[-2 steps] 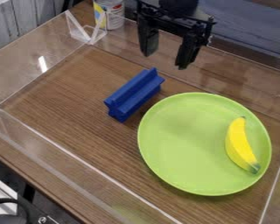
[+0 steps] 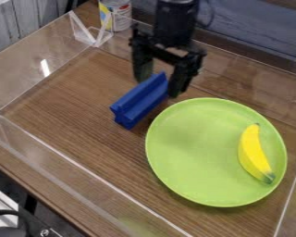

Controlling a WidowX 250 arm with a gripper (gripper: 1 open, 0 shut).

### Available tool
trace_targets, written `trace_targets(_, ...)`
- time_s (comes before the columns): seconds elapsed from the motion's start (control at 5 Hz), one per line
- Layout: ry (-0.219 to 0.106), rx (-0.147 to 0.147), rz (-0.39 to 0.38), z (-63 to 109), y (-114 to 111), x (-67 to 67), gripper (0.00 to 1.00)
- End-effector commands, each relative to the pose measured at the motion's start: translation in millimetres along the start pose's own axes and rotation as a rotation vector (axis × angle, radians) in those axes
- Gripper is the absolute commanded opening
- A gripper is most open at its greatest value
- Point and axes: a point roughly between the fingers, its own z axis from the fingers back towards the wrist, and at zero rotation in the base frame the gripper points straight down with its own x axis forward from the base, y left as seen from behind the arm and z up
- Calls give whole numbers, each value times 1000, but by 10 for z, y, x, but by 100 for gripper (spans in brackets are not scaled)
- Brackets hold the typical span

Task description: Put the blue object in the green plate

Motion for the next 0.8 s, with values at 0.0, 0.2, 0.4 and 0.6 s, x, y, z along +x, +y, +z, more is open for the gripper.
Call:
trace_targets(0.0,-47,7,-29,-35,192,-41,100)
trace_targets(0.2,-39,4,-57,-178,313,-69,100)
trace_targets(0.4,-39,0,-90,-281,278,-53,100)
trace_targets(0.6,-50,-1,-116,-347,207,0,100)
